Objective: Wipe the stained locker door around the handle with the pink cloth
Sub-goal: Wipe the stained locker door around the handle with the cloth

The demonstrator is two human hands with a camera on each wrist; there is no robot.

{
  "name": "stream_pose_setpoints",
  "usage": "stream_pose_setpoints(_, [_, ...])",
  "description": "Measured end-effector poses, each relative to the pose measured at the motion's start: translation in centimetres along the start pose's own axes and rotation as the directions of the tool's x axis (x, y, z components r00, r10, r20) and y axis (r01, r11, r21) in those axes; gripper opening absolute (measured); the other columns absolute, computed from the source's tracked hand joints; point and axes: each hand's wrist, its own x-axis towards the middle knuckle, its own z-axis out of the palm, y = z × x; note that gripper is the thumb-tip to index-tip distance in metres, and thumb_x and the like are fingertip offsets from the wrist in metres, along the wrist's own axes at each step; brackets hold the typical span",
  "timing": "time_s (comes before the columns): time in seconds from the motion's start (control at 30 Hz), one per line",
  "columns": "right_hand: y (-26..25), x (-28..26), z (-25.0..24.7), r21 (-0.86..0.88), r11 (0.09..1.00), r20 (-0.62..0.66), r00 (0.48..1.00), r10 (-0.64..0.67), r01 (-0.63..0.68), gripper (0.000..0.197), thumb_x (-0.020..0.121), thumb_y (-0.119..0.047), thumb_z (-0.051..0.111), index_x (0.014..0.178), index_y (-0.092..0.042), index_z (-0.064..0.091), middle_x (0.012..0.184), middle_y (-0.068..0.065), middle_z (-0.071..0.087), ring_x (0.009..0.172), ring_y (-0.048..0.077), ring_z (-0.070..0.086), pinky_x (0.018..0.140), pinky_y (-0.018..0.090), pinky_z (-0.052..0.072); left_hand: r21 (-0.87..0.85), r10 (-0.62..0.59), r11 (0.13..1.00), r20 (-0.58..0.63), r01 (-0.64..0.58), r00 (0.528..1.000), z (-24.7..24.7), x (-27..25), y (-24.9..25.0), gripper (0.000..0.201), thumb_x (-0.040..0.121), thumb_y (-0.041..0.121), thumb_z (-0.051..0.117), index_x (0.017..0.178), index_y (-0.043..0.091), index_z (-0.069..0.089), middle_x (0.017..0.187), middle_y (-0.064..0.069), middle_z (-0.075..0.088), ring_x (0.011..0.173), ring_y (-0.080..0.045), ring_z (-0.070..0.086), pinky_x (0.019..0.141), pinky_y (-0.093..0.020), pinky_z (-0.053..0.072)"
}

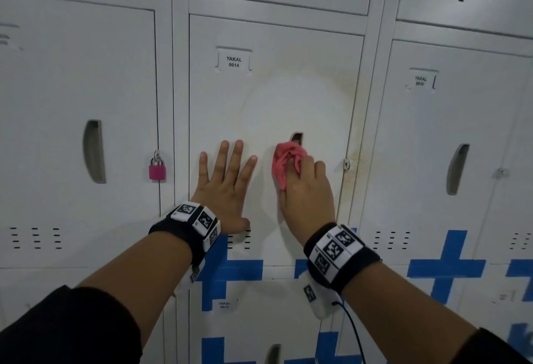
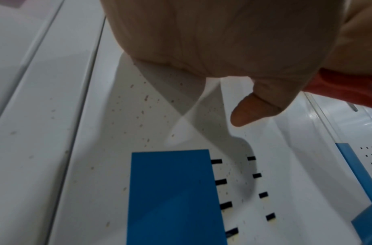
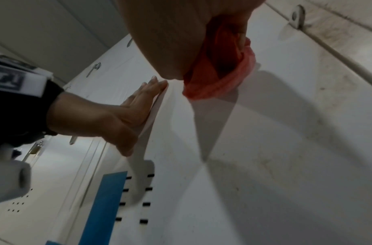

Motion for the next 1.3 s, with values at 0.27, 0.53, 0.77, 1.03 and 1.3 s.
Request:
stream_pose_setpoints(0.27, [1.1,-0.5,-2.0,0.250,0.962,0.061,0.993,0.097,-0.109,0.025,0.091,-0.030,0.049,0.098,-0.011,0.063,0.091,0.002,0.047,0.084,0.018,0.044,0.067,0.035,0.051,-0.009,-0.014,1.000,0.033,0.014,0.999,-0.4,-0.1,-0.1,0.136,0.061,0.064,0.060,0.138,0.018,-0.042,0.145,-0.016,-0.049,0.133,-0.039,-0.044,0.106,-0.065,-0.024])
stream_pose_setpoints(0.53, [0.1,3.0,-3.2,0.174,0.968,0.081,0.982,0.170,-0.181,0.030,0.084,-0.032,0.048,0.103,-0.012,0.060,0.101,0.008,0.046,0.094,0.024,0.041,0.078,0.037,0.048,-0.016,-0.001,1.000,0.030,0.001,1.000,-0.5,-0.1,0.0,0.133,0.061,0.061,0.059,0.141,0.019,-0.037,0.146,-0.015,-0.048,0.133,-0.038,-0.044,0.106,-0.065,-0.026])
stream_pose_setpoints(0.77, [-1.1,4.2,-3.6,-0.096,0.976,0.212,0.954,0.213,-0.197,0.021,0.081,-0.035,0.054,0.085,-0.015,0.051,0.107,0.008,0.044,0.100,0.031,0.037,0.079,0.041,0.033,-0.024,0.025,0.999,-0.002,-0.025,1.000,0.1,-0.1,-0.2,0.135,0.058,0.067,0.058,0.142,0.019,-0.036,0.147,-0.014,-0.046,0.135,-0.038,-0.041,0.106,-0.065,-0.025])
stream_pose_setpoints(1.03, [-1.1,2.4,-2.7,-0.151,0.988,0.288,0.954,0.087,-0.045,0.017,0.073,-0.027,0.068,0.074,-0.011,0.062,0.091,0.011,0.054,0.086,0.033,0.046,0.069,0.044,0.041,-0.015,0.022,1.000,-0.073,-0.023,0.997,0.5,-0.2,-0.2,0.138,0.039,0.048,0.080,0.153,0.014,0.011,0.160,-0.019,0.005,0.147,-0.041,0.001,0.112,-0.069,0.005])
stream_pose_setpoints(1.3, [0.7,2.1,-3.8,0.165,0.971,0.260,0.957,0.129,-0.176,0.023,0.090,-0.025,0.041,0.090,-0.013,0.060,0.098,0.005,0.046,0.091,0.023,0.039,0.077,0.030,0.038,0.001,-0.002,1.000,0.034,0.002,0.999,-0.2,-0.1,-0.1,0.134,0.062,0.061,0.061,0.140,0.018,-0.040,0.145,-0.015,-0.049,0.131,-0.039,-0.046,0.104,-0.065,-0.027])
